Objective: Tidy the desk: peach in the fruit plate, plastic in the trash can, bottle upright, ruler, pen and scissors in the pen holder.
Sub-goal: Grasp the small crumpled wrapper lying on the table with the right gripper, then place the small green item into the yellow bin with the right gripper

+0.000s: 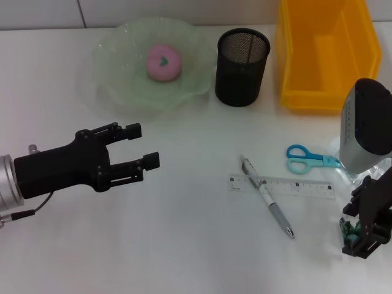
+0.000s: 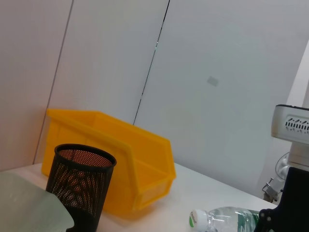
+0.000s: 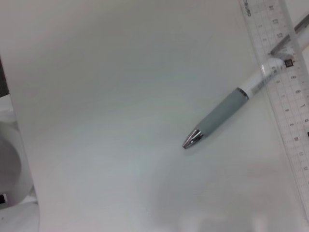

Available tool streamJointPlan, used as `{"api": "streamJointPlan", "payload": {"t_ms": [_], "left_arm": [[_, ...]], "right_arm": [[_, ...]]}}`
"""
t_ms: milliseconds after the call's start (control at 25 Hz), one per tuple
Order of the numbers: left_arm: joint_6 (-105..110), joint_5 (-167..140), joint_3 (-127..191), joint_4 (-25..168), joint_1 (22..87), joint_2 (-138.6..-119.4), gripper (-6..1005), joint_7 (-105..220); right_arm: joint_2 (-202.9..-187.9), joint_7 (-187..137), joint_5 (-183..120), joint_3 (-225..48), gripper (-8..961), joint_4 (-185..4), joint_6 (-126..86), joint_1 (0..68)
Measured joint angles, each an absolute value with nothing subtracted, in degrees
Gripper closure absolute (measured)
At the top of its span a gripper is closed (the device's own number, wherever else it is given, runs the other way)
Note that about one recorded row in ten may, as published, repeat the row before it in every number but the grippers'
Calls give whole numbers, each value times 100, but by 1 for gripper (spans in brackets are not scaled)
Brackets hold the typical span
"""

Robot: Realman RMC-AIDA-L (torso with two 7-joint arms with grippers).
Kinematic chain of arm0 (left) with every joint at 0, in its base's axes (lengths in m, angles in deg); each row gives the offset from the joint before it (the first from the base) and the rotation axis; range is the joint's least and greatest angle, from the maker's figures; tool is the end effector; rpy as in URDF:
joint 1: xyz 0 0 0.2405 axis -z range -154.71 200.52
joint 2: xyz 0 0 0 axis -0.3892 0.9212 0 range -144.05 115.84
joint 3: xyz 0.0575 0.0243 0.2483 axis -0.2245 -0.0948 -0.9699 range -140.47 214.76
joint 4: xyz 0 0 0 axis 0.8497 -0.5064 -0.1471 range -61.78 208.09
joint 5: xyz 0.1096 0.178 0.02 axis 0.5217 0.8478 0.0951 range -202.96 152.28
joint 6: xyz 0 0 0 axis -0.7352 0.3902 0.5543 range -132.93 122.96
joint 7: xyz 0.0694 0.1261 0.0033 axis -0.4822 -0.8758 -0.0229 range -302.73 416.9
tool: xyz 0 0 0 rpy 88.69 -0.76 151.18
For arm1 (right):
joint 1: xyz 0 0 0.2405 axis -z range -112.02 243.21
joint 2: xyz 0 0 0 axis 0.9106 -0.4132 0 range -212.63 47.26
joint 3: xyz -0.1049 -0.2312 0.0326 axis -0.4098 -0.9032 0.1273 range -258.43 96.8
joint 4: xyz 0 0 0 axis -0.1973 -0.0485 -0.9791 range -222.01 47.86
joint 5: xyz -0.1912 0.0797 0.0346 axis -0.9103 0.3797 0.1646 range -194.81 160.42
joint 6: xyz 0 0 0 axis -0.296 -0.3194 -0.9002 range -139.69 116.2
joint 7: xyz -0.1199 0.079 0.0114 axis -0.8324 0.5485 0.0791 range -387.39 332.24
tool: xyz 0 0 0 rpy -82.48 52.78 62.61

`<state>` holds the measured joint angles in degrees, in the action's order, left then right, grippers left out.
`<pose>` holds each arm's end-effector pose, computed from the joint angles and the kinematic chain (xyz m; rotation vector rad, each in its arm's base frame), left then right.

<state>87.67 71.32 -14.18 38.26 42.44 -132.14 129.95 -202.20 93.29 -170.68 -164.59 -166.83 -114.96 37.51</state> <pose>-0.2820 0.2798 -0.0045 -2.6595 -0.6439 -0.9324 0.2213 0.2970 -0.0017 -2.9239 0.4844 -0.9479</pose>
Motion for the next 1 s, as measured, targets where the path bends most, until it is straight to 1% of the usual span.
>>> {"api": "streamJointPlan", "payload": {"t_ms": [360, 600, 920, 1000], "left_arm": [[8728, 7130, -1419, 3826, 4259, -13214, 215, 12995], [8726, 7128, -1418, 3907, 4262, -13214, 217, 12981], [8727, 7125, -1418, 3961, 4278, -13214, 219, 12962], [8727, 7125, -1419, 3961, 4278, -13214, 220, 12962]], "right_arm": [[-20217, 9335, -17101, -16475, 231, -16626, -11449, 3758], [-20213, 9327, -17101, -16467, 451, -16626, -11482, 3760], [-20209, 9308, -17101, -16416, 833, -16627, -11527, 3757], [-20205, 9295, -17099, -16398, 854, -16634, -11554, 3756]]}}
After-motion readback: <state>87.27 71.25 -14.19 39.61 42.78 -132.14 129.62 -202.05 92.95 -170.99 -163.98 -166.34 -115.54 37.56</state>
